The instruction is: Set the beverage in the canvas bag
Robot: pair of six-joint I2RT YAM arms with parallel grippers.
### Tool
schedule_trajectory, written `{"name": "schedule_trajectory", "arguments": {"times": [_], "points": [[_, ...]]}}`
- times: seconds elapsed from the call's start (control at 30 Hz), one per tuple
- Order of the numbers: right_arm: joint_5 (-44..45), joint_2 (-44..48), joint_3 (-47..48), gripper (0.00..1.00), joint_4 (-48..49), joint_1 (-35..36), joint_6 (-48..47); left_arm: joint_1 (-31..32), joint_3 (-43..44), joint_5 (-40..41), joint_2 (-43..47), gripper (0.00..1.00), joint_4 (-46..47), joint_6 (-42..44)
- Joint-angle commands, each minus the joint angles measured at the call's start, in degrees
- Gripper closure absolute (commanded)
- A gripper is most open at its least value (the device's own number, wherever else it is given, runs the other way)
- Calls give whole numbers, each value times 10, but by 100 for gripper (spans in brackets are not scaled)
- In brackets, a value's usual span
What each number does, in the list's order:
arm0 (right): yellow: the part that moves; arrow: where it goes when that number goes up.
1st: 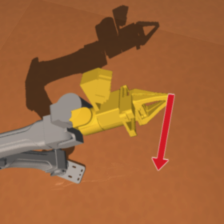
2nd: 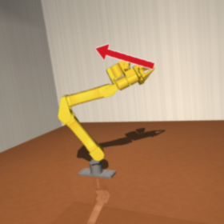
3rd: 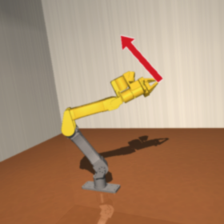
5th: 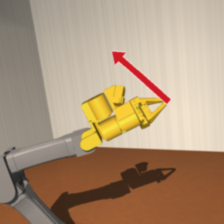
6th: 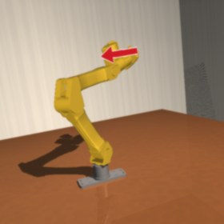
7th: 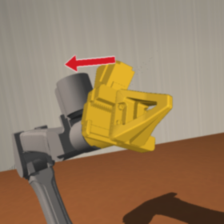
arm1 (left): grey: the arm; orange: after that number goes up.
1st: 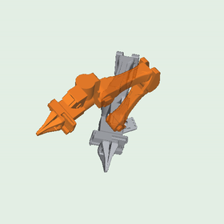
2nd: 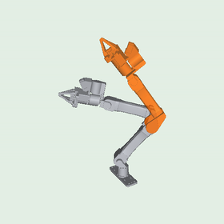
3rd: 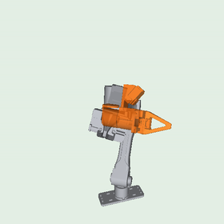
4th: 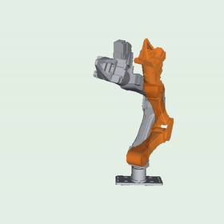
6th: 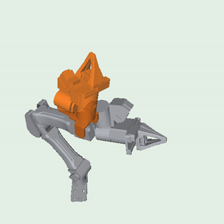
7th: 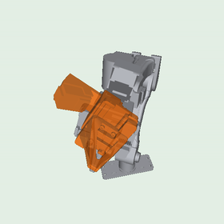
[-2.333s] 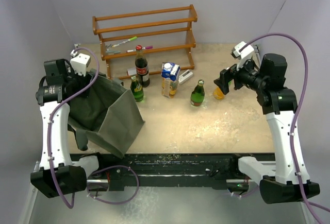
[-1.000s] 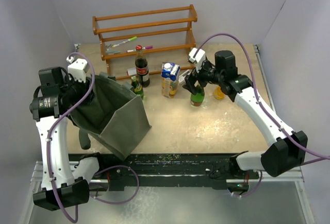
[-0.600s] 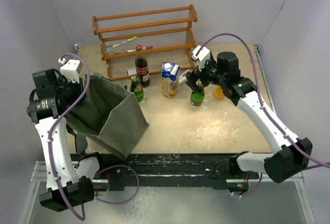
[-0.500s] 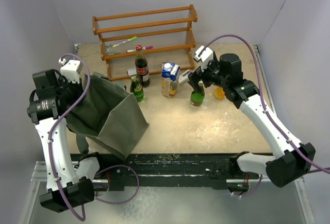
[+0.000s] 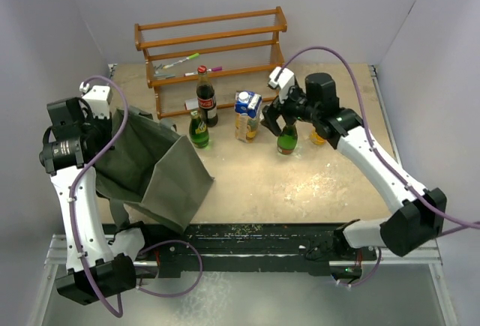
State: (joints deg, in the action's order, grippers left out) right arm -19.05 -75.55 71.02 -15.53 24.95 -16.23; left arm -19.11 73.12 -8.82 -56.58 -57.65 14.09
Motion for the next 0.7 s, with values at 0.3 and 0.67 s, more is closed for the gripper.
{"name": "schedule_trajectory", "arguments": {"times": [0.3, 0.67], "points": [[-9, -167, 202, 14, 66, 142, 26, -5, 21, 14, -17, 100, 8, 4], [35, -344, 353, 26, 65, 197, 66, -5, 20, -33, -10, 100, 3, 2]]}}
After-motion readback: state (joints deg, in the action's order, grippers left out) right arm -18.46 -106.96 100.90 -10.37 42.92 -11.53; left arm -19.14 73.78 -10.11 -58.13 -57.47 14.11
